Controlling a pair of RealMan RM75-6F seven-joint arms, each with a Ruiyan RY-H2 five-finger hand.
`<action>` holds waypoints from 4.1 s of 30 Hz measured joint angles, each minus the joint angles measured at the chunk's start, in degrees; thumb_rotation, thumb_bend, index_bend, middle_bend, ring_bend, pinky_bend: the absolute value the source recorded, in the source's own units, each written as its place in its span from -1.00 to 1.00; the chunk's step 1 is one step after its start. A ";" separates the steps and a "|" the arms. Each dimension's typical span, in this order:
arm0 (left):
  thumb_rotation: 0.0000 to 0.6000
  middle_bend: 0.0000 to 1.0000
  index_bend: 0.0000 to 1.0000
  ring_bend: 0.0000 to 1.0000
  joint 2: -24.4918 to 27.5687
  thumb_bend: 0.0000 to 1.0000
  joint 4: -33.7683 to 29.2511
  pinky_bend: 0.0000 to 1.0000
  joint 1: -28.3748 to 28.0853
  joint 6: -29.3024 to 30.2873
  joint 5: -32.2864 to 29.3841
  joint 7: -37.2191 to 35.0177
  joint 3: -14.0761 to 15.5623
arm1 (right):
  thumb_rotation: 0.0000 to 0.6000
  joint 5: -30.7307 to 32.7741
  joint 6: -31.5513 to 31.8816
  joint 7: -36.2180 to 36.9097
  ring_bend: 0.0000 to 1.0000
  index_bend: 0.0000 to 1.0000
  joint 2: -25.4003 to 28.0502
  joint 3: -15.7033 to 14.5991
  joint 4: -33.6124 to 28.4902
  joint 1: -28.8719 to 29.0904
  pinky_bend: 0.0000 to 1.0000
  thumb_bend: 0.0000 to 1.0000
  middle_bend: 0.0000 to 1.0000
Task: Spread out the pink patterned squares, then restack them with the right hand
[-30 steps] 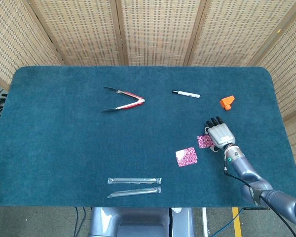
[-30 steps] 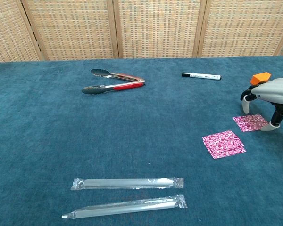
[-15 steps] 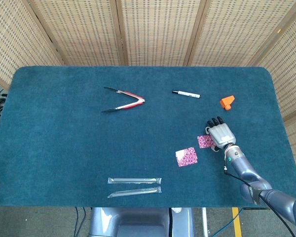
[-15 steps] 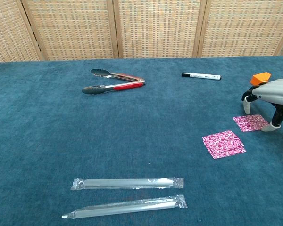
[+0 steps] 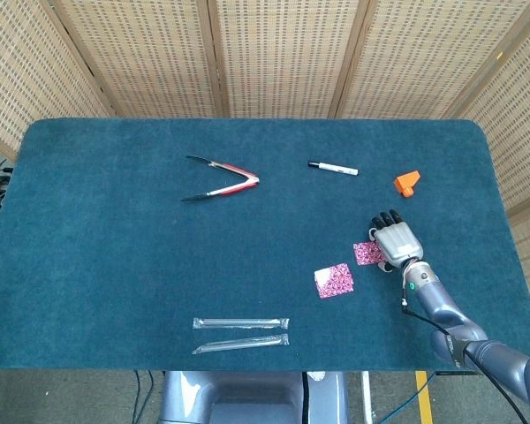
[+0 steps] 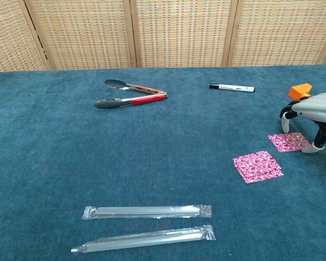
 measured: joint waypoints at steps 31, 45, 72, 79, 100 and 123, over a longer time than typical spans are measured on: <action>1.00 -1.00 -0.84 -1.00 -0.14 -0.76 0.44 -1.00 0.14 0.05 -0.13 -0.38 -0.01 | 1.00 -0.46 0.95 -0.23 -1.00 -0.13 0.49 0.80 -1.18 0.03 -1.00 -0.28 -0.66; 1.00 -1.00 -0.84 -1.00 -0.21 -0.76 0.86 -1.00 0.06 -0.14 -0.54 -0.83 -0.23 | 1.00 -0.99 1.75 -2.01 -1.00 -0.13 4.01 0.72 -9.99 0.27 -1.00 -0.28 -0.66; 1.00 -1.00 -0.84 -1.00 -0.30 -0.76 3.26 -1.00 0.98 0.40 -0.58 -4.06 -0.04 | 1.00 7.21 6.22 -16.55 -1.00 -0.13 3.85 -1.16 -23.03 0.76 -1.00 -0.38 -0.67; 1.00 -1.00 -0.84 -1.00 -0.37 -0.76 3.59 -1.00 1.12 0.41 -0.65 -4.42 -0.04 | 1.00 8.54 6.47 -17.86 -1.00 -0.15 3.27 -1.23 -22.78 1.53 -1.00 -0.48 -0.69; 1.00 -1.00 -0.84 -1.00 -0.45 -0.76 4.23 -1.00 1.45 0.85 -0.26 -5.45 -0.09 | 1.00 10.62 8.11 -20.37 -1.00 -0.55 4.89 -2.05 -26.96 2.54 -1.00 -0.69 -0.79; 1.00 -1.00 -0.84 -1.00 -1.76 -0.76 4.60 -1.00 -0.06 -1.54 0.31 -4.59 -0.03 | 1.00 2.98 22.25 -8.53 -1.00 -0.50 11.82 -0.02 -31.52 -4.36 -1.00 -0.27 -0.74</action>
